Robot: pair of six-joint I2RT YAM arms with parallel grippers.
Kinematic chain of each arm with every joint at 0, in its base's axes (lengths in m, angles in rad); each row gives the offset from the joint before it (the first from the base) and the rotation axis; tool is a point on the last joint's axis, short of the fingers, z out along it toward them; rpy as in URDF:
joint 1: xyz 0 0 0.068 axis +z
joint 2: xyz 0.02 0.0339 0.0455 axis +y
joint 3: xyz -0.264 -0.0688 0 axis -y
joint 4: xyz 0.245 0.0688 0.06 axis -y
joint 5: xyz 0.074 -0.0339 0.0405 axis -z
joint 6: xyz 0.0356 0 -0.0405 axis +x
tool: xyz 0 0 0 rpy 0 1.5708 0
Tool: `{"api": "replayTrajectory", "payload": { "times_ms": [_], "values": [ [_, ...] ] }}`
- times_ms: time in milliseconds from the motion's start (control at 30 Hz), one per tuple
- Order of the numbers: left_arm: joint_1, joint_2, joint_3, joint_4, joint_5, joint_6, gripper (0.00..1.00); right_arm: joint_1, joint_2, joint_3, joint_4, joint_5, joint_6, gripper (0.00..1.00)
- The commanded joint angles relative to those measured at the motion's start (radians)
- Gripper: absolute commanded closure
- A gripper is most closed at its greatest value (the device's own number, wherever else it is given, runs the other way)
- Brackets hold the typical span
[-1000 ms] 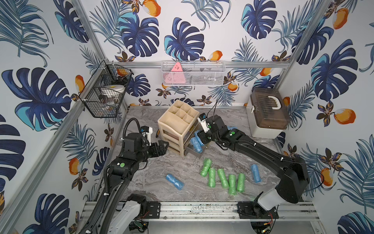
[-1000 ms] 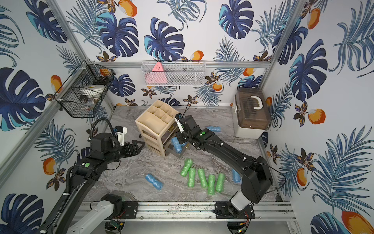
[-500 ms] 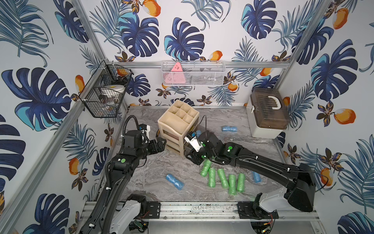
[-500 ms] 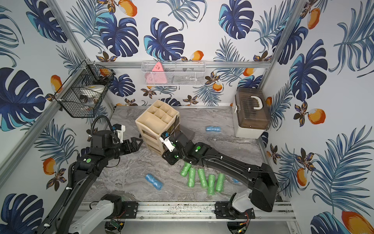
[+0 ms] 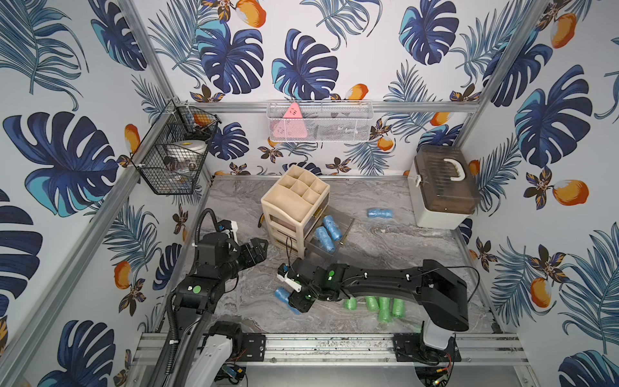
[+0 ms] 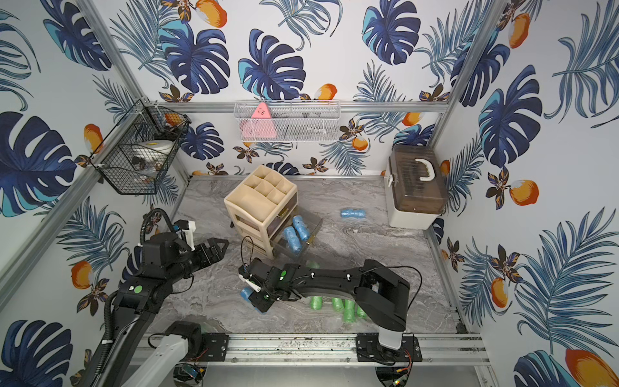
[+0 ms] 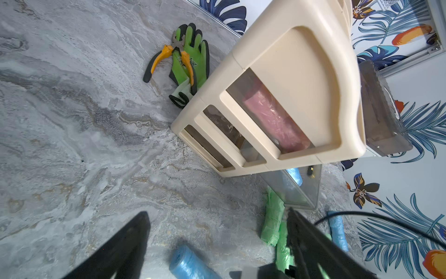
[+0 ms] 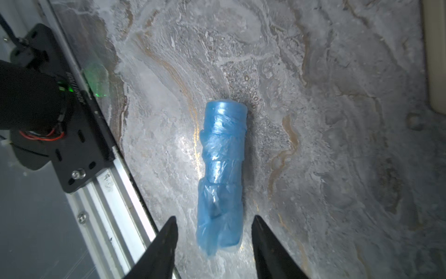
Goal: Sort the rolls of trash bags by color and place them into the drawer
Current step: Pick up the roll of trash bags from the center of the board.
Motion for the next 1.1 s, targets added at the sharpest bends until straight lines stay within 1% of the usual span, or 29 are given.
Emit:
{"api": "replayTrajectory", "payload": {
  "times_ms": [0,233,333,367,467,667,800,900,1067],
  "values": [
    [0.003,-0.007,0.020,-0.046,-0.047,-0.025,0.08,0.005,0.046,0.019,0.027,0.023,0.021,0.51],
    [0.004,-0.016,0.050,-0.095,-0.081,-0.026,0.07,0.015,0.146,0.069,0.015,0.035,0.016,0.54],
    [0.004,-0.020,0.061,-0.103,-0.088,-0.021,0.07,0.016,0.173,0.088,0.005,0.048,0.016,0.57],
    [0.004,-0.023,0.064,-0.107,-0.090,-0.021,0.06,0.016,0.177,0.090,0.005,0.052,0.018,0.58],
    [0.004,-0.029,0.072,-0.110,-0.091,-0.017,0.06,0.016,0.175,0.086,0.008,0.053,0.020,0.69],
    [0.004,-0.020,0.086,-0.098,-0.073,0.003,0.06,0.018,0.082,0.044,0.038,0.043,0.008,0.83],
    [0.004,-0.008,0.098,-0.079,-0.043,0.023,0.05,0.017,-0.012,0.025,0.037,0.051,-0.010,0.89],
    [0.004,0.007,0.113,-0.064,-0.016,0.046,0.05,0.016,-0.084,0.013,0.026,0.070,-0.022,0.90],
    [0.004,0.025,0.137,-0.039,0.014,0.084,0.05,0.012,-0.206,-0.004,0.006,0.160,-0.051,0.91]
  ]
}}
